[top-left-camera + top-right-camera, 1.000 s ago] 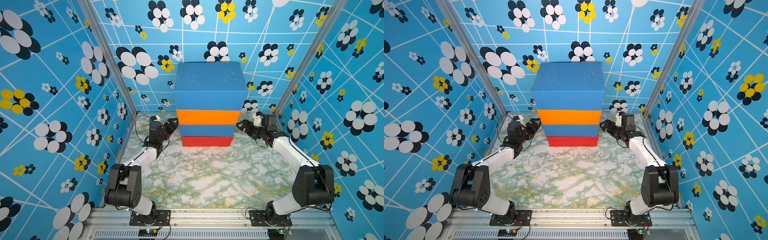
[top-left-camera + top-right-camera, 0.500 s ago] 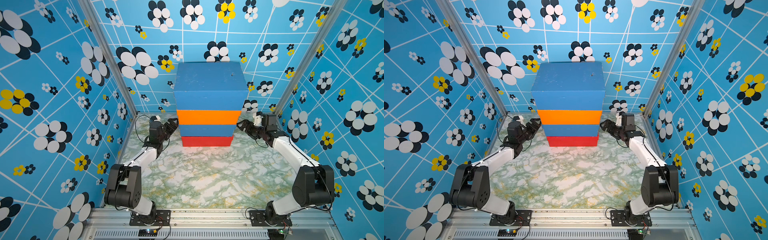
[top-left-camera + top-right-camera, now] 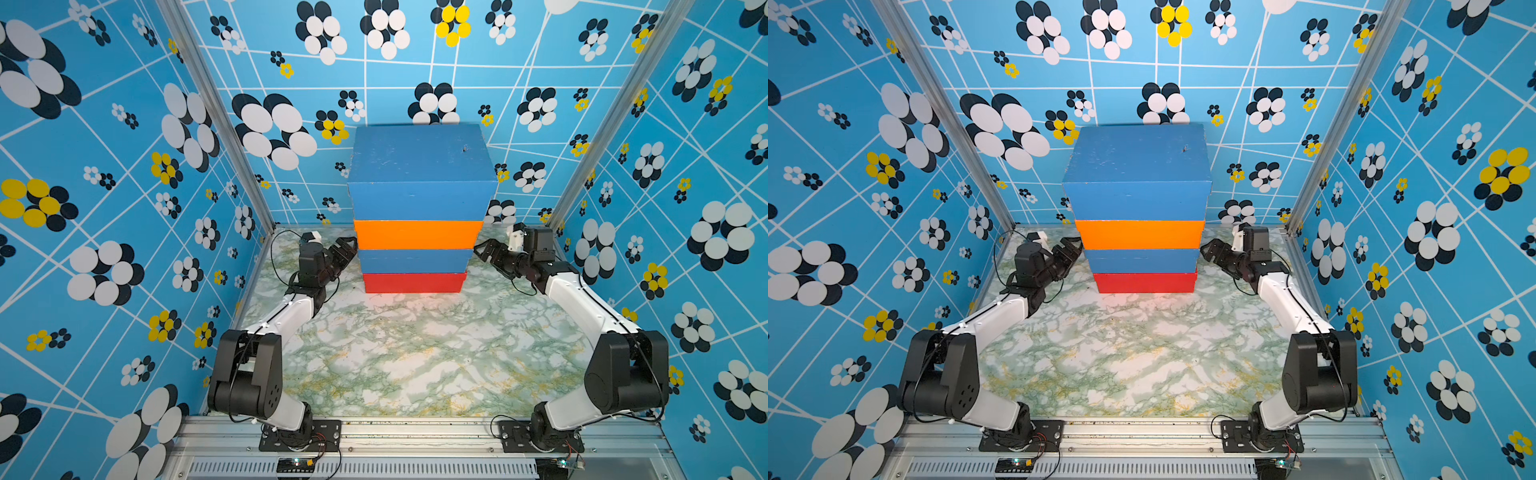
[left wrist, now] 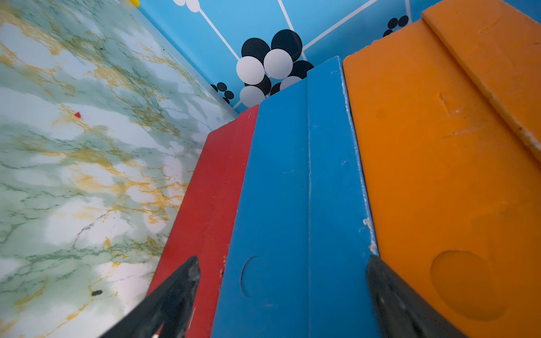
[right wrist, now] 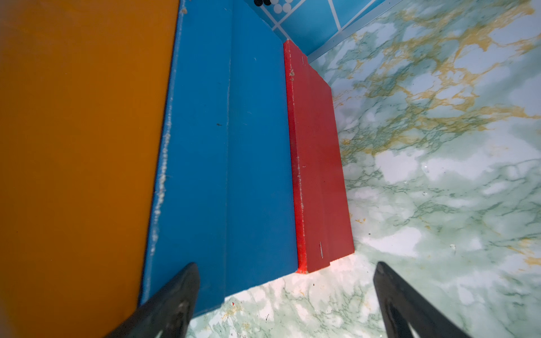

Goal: Stack the shoeboxes
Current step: Adjust the shoeboxes in the shoebox.

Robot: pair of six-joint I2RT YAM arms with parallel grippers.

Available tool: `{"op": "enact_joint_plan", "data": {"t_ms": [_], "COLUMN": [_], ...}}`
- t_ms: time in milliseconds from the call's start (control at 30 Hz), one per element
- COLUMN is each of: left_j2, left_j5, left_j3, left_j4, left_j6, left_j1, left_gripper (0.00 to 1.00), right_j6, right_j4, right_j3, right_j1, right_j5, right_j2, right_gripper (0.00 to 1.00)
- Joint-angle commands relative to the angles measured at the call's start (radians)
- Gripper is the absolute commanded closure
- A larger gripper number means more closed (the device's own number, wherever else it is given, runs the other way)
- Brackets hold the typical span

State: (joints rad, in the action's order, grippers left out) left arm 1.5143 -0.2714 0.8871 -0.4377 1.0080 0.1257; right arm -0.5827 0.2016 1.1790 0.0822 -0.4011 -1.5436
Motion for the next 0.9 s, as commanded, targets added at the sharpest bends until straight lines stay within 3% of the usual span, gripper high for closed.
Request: {"op": "enact_joint_plan", "data": {"t_ms": [0,867], "left_j2": [-0.035,-0.047], "left_j5": [-0.141,-0.137], "left_j3": [0.031,0.043], "left_j4": [-0.027,0.019], "left_j6": [-0.045,-0.074], "left_j1": [0.073,0.067], "left_gripper": [0.10,0.09], "right_j6": [0.029,0.032], "right_j4": [-0.001,0.010], "right_j3": [0.025,0.028], "right_j1": [0.059,0.050], "right_j5": [-0.107,-0.100], "right_j2": [0.025,0.033], "right_gripper": [0.05,0.02]}}
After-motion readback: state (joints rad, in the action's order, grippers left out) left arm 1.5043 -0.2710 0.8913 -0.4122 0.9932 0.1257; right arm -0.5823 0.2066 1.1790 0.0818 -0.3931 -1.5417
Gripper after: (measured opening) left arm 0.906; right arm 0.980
